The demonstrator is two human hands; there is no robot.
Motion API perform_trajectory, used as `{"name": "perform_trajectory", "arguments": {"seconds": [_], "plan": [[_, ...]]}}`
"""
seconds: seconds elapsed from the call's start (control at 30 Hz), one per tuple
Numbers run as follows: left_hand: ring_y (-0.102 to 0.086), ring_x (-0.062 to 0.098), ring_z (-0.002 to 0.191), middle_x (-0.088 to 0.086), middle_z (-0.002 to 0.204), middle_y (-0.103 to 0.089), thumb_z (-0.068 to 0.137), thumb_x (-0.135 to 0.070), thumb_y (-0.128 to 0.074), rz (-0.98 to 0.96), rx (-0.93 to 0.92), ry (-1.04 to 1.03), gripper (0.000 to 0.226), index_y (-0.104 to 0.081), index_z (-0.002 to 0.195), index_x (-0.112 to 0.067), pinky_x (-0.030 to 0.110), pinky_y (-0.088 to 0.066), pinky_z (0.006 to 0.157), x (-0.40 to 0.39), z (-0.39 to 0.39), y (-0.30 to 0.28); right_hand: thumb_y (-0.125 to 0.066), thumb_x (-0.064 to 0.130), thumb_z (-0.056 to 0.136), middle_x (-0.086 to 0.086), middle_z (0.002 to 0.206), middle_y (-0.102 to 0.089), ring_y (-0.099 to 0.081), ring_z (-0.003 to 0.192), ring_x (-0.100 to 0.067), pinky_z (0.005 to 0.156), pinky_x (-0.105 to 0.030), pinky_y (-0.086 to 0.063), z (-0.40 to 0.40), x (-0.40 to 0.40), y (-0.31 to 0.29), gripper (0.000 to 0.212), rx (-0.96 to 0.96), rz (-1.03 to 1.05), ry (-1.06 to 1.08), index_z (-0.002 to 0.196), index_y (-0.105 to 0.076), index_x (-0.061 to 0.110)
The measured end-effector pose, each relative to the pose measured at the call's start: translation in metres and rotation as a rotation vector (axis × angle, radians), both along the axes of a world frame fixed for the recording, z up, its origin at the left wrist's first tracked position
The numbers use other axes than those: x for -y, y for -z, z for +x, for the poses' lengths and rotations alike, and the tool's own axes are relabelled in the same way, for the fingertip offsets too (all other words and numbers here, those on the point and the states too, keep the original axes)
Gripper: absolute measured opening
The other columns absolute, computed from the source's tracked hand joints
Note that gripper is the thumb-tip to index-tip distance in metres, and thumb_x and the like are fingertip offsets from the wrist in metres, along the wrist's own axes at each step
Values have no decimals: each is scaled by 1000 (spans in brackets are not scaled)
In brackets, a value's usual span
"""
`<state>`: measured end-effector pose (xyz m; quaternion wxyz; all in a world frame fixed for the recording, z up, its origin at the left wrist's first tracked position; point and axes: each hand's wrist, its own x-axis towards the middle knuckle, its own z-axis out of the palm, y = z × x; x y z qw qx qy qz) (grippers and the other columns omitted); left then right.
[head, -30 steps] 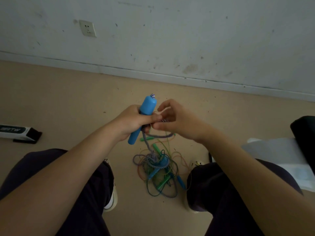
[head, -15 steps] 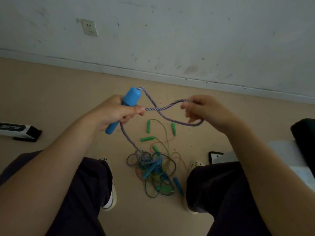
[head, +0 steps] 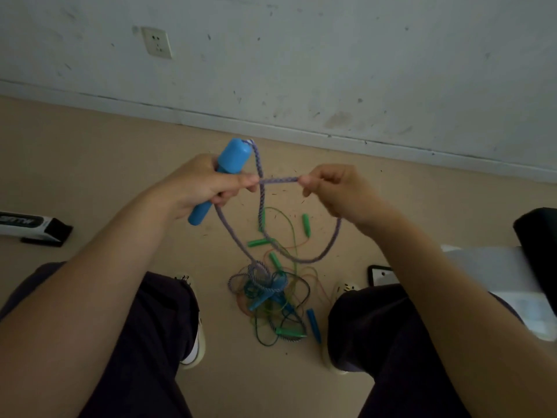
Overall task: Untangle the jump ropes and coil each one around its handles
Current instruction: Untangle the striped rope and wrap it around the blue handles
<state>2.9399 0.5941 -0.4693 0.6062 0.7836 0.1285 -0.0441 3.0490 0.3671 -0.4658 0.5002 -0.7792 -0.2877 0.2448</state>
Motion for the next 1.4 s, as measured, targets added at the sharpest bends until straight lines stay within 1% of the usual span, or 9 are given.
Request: {"name": "perform_trajectory", "arguments": {"seconds": [0.1, 0.2, 0.43, 0.6, 0.7, 0.87, 1.07, 1.23, 1.4], "plan": [[-37, 9, 47, -8, 46, -41, 68, -53, -72, 33, 18, -80, 66, -68, 98, 6, 29, -40, 64, -9, -2, 0, -60, 29, 95, 0, 51, -36, -30, 45, -11, 46, -24, -26, 10, 15, -2, 23, -7, 39, 28, 89, -70, 9], [-34, 9, 46, -8, 47, -40, 73, -46, -74, 6, 2, -43, 47, -71, 93, -4, 24, -36, 56, 9, -3, 7, -62, 37, 89, -3, 57, -48, -43, 47, -11, 46, -22, -37, 2, 12, -1, 35, -55, 4, -114, 102, -68, 5], [-40, 11, 48, -3, 54, -47, 85, -39, -72, -14, 6, 67, 31, -63, 76, -11, 22, -38, 53, 32, 5, 13, -63, 31, 93, 15, 47, -46, -40, 45, 2, 49, -14, -35, -17, -12, 8, 21, 24, -149, -214, 81, -67, 15], [-41, 8, 48, -3, 56, -47, 85, -41, -71, 0, 26, -43, 30, -72, 92, -11, 19, -42, 58, 7, 2, 9, -59, 27, 96, 3, 52, -45, -37, 47, -11, 47, -23, -31, 14, 18, -3, 24, 1, 52, 53, 78, -63, 12], [-43, 7, 49, -6, 54, -49, 87, -35, -72, 16, 12, -30, 24, -74, 90, -12, 25, -41, 62, 11, 0, 15, -63, 32, 90, -9, 65, -59, -50, 54, -19, 52, -25, -43, 14, 24, -3, 31, 1, -13, -39, 89, -66, 2], [-42, 11, 51, -2, 54, -48, 85, -35, -74, 1, -11, 93, 31, -66, 75, -6, 23, -39, 56, 36, 0, 18, -67, 25, 91, 2, 58, -56, -47, 51, -12, 53, -26, -42, -13, 0, 12, 12, -50, -156, -278, 87, -69, 15], [-44, 11, 52, 0, 60, -51, 88, -35, -71, -26, 15, 15, 25, -74, 92, -11, 24, -43, 60, 15, 4, 14, -54, 21, 99, -2, 58, -48, -45, 52, -14, 52, -25, -41, 8, 11, 8, 23, -16, 20, -63, 80, -62, 10], [-44, 10, 49, -2, 57, -52, 86, -29, -74, -9, -18, 23, 19, -74, 87, -10, 25, -41, 57, 24, 2, 24, -64, 33, 92, -2, 70, -67, -63, 61, -16, 64, -27, -55, -3, 11, 9, 21, 21, -195, -232, 92, -69, 12], [-49, 12, 53, -3, 58, -56, 88, -32, -71, -11, -16, 89, 30, -73, 93, -3, 26, -44, 61, 31, 4, 20, -56, 23, 98, -3, 60, -56, -55, 52, -11, 57, -30, -52, -11, 1, 14, 21, 152, -143, -214, 78, -62, 18]]}}
